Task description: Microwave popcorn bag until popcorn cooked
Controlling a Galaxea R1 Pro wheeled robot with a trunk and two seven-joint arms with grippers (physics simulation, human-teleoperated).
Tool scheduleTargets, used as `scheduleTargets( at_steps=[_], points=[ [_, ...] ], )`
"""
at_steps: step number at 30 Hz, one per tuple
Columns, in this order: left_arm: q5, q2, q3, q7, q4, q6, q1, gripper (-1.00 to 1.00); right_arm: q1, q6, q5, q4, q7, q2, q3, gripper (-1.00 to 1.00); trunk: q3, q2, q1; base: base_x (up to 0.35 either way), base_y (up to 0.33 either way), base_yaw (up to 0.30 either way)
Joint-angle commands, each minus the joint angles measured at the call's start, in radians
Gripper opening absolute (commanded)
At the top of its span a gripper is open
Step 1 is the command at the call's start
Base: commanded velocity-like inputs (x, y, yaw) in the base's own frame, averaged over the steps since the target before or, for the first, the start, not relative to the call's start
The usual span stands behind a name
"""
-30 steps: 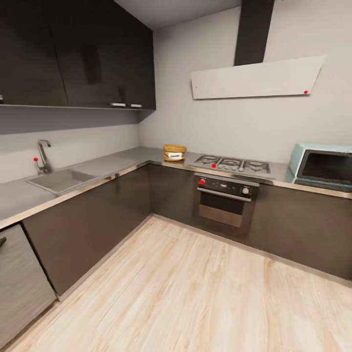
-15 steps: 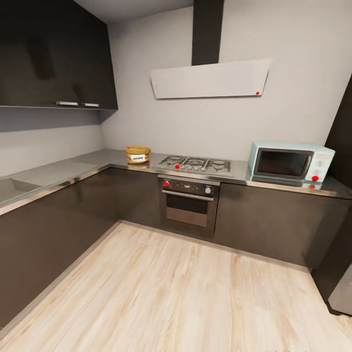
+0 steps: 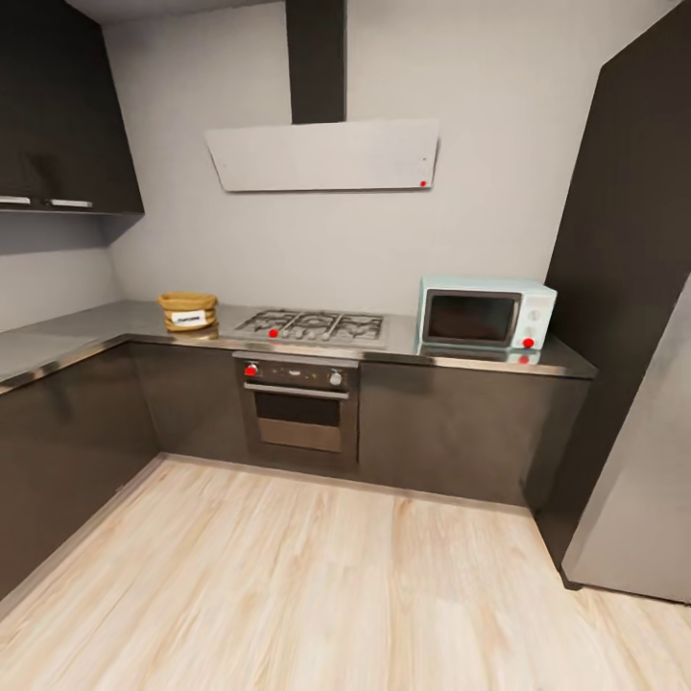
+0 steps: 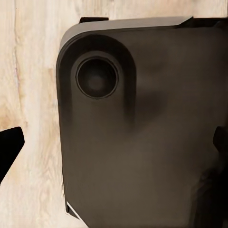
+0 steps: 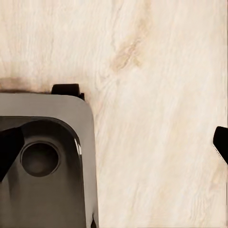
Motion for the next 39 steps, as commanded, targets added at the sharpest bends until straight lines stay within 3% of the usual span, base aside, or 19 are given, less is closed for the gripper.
scheduleTargets(
  at_steps=[1,4,10,13,17,20,22,25,39],
  points=[
    [0.0,0.0,0.0,0.0,0.0,-0.004,0.0,1.0,-0.005,-0.004,0.0,-0.016,-0.001,0.001,0.001,1.0,-0.001,0.0,0.0,0.204,-0.297,-0.3],
    [-0.001,0.0,0.0,0.0,0.0,-0.02,0.0,1.0,-0.025,0.01,0.003,-0.157,-0.001,0.001,0.003,1.0,-0.001,0.0,0.0,0.234,-0.273,-0.232],
    [-0.001,-0.001,-0.001,0.0,0.0,-0.038,0.0,1.0,-0.094,0.084,0.01,-0.696,0.002,-0.002,0.007,1.0,-0.001,0.0,0.0,0.193,-0.187,-0.028],
    [-0.001,-0.001,-0.002,0.0,0.0,-0.039,0.0,1.0,-0.104,0.193,0.008,-1.05,0.004,-0.001,0.011,1.0,-0.001,0.0,0.0,0.023,-0.022,-0.001],
    [-0.001,-0.002,-0.003,-0.001,0.0,-0.039,0.0,1.0,-0.136,0.375,0.009,-1.384,0.004,-0.001,0.039,1.0,-0.001,0.0,0.0,0.004,-0.003,0.0],
    [-0.001,-0.002,-0.003,-0.002,-0.001,-0.039,0.0,1.0,-0.184,0.403,0.01,-1.442,0.002,-0.003,0.043,1.0,-0.001,0.0,0.0,0.0,0.0,0.0],
    [-0.001,-0.005,-0.003,-0.003,-0.001,-0.039,-0.002,1.0,-0.248,0.447,0.007,-1.45,0.003,-0.008,0.039,1.0,-0.001,0.0,0.0,0.0,0.0,0.0],
    [-0.001,-0.012,-0.003,-0.003,-0.001,-0.039,-0.004,1.0,-0.293,0.505,0.002,-1.462,0.003,-0.012,0.016,1.0,-0.001,0.0,0.0,0.0,0.0,0.0],
    [-0.001,-0.015,-0.003,-0.003,-0.017,-0.039,-0.011,1.0,-0.306,0.524,0.003,-1.47,-0.001,-0.004,-0.004,1.0,-0.001,0.0,0.0,0.0,0.0,-0.077]
  ],
)
